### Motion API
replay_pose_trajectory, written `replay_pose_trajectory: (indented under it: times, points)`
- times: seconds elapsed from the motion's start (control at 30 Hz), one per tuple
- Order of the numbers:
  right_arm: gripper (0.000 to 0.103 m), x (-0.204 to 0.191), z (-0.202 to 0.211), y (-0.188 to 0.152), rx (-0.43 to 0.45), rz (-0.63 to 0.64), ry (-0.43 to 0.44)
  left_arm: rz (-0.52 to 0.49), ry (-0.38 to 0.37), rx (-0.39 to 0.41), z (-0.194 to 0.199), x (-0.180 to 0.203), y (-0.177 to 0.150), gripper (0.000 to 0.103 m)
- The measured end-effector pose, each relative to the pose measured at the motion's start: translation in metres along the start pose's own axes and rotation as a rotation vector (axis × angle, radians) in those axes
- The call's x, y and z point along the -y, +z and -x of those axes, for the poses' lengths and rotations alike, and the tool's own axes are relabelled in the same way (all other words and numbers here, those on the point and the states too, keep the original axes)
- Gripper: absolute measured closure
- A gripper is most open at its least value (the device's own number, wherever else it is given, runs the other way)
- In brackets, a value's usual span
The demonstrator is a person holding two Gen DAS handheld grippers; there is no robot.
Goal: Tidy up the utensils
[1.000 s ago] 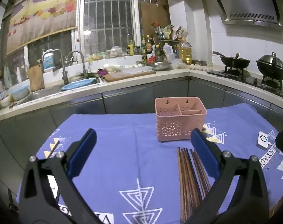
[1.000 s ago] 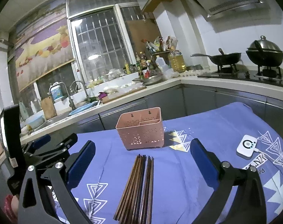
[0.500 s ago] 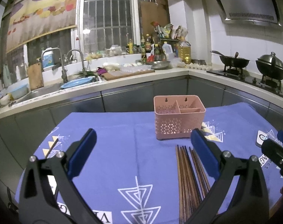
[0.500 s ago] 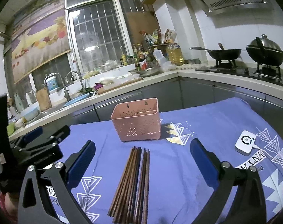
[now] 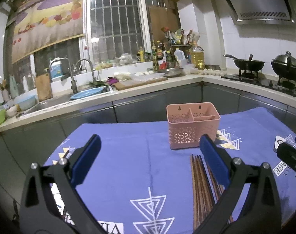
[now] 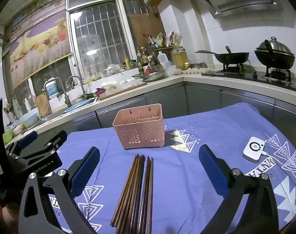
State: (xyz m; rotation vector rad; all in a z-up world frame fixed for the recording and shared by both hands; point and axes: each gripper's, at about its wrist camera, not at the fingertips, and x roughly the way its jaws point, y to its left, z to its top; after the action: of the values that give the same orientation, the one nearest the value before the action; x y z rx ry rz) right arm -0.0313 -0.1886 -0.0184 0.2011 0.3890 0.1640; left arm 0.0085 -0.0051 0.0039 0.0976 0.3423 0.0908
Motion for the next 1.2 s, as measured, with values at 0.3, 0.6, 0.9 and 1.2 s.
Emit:
replay_pose_trajectory:
  times: [0.3, 0.6, 0.9, 1.2]
  points:
    - [0.003, -0.001, 0.000, -0.001, -0.003, 0.001, 0.000, 0.008, -0.009, -0.026, -0.001, -0.001, -0.001, 0.006]
    - [0.003, -0.006, -0.002, 0.000, 0.001, 0.012, 0.000, -0.007, -0.008, 0.005, 0.007, -0.004, 0.000, 0.006]
    - [0.003, -0.012, -0.010, 0.012, 0.043, 0.003, 0.006, -0.026, 0.019, 0.077, 0.017, -0.015, 0.003, 0.006]
    - [0.003, -0.010, -0.016, -0.007, -0.010, -0.050, 0.028, 0.019, 0.009, 0.011, 0.012, -0.025, 0.005, 0.006]
